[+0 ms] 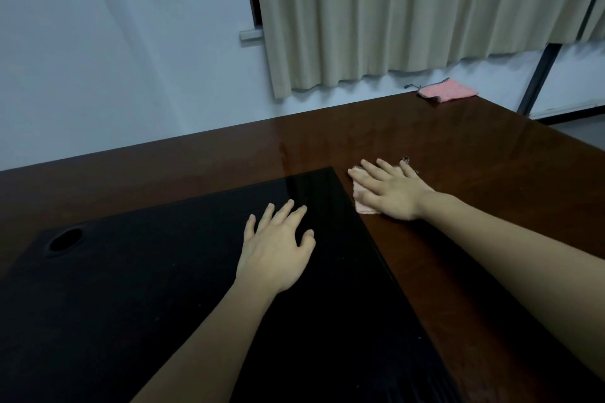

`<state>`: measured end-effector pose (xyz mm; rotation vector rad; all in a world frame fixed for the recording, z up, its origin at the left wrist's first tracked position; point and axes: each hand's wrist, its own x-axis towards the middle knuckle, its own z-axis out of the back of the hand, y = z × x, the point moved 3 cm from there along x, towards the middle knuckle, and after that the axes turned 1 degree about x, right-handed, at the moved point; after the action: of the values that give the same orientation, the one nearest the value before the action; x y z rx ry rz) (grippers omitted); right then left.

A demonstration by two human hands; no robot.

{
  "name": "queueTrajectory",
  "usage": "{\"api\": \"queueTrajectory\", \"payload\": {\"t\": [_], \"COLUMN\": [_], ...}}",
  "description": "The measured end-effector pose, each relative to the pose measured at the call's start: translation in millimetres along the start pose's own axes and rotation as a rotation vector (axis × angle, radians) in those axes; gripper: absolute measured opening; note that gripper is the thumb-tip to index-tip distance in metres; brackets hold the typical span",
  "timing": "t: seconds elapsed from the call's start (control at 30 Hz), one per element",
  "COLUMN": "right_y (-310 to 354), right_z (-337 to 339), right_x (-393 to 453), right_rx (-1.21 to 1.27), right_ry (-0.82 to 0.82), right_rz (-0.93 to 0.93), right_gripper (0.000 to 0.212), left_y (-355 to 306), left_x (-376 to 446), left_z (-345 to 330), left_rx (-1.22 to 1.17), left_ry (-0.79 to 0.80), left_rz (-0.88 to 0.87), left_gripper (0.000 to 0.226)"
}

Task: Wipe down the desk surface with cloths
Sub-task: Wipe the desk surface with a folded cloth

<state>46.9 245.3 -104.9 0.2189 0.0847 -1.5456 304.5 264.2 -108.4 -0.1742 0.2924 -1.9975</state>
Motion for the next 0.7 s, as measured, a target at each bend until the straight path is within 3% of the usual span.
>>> {"api": "queueTrajectory", "payload": {"t": [0.33,0.7], "right_y": [35,-18], "right_z": [-27,-2], "right_x": [-125,-41], "right_rx": [-0.047,-0.006], "right_ry": [0.032,-0.002], "right_rz": [0.308,0.036], "right_gripper": [0.069,0.061], "left_y": [0,-2], "left_x": [-1,0], "left_z": [-2,-1], "left_rx": [0.015,0.02], "left_ry": [-0.013,-0.017], "left_rz": [0.007,0.019], "left_gripper": [0.056,0.055]}}
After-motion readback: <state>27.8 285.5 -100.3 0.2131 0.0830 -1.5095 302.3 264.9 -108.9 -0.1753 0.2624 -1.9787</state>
